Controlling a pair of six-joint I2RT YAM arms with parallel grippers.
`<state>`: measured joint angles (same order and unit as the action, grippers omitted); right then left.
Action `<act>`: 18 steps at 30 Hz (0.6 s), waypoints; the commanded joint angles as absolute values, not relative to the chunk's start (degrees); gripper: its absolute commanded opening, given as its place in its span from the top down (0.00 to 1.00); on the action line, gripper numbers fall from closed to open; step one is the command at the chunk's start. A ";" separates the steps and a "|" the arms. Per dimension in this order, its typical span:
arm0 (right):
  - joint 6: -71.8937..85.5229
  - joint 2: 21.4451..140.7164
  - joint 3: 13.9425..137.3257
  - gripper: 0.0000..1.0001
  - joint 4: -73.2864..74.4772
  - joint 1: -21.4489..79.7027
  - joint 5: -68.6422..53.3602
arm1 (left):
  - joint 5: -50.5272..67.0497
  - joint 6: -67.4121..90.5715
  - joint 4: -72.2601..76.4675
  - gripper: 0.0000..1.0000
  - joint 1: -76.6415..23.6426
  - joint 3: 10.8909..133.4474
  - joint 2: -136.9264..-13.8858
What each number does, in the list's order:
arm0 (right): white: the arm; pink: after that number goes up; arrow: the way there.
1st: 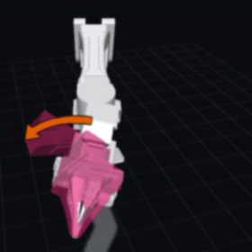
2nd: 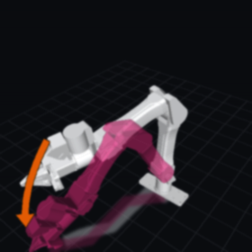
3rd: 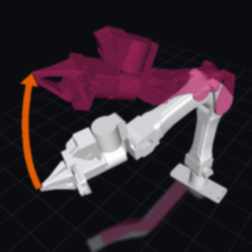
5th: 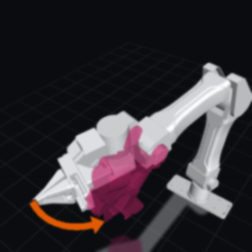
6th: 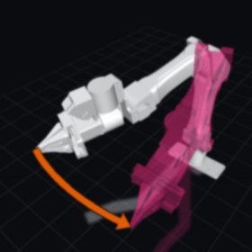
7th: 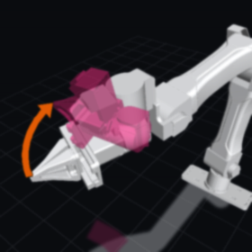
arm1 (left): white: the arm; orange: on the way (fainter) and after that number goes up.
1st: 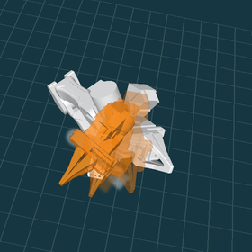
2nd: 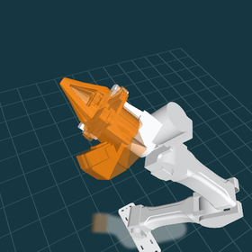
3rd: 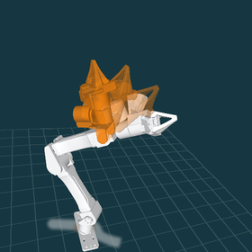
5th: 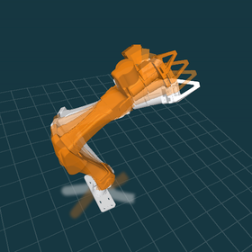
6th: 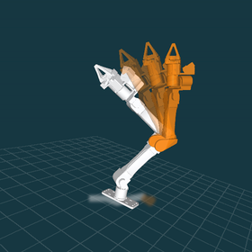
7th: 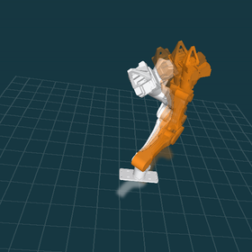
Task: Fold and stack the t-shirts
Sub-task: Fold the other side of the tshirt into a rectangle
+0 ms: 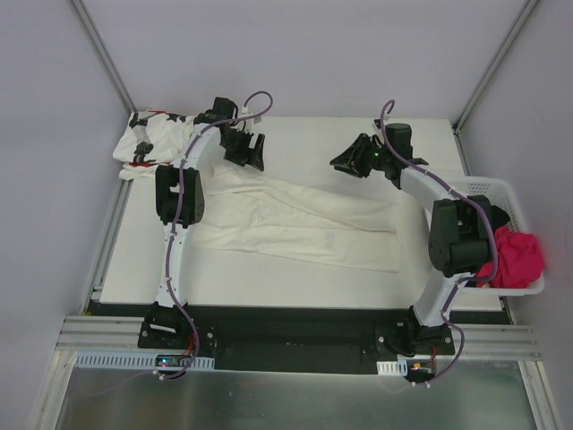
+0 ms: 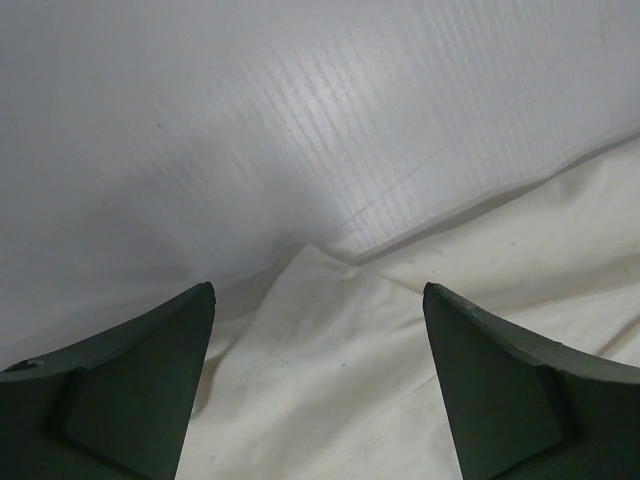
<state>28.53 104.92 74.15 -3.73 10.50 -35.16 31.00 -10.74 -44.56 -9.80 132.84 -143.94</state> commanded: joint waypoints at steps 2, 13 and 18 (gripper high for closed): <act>28.92 101.69 74.09 0.66 -5.89 9.58 -36.47 | 28.57 -7.83 -44.12 0.15 -8.09 135.09 -144.32; 29.53 101.60 74.53 0.66 -6.06 9.23 -36.83 | 32.78 -5.98 -44.74 0.18 -7.73 134.21 -144.93; 29.97 101.69 74.44 0.66 -6.68 9.14 -36.91 | 33.57 -6.85 -45.09 0.19 -8.96 132.45 -144.14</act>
<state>29.30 104.90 74.15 -4.14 9.56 -35.44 31.16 -6.66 -44.03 -7.75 132.92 -144.57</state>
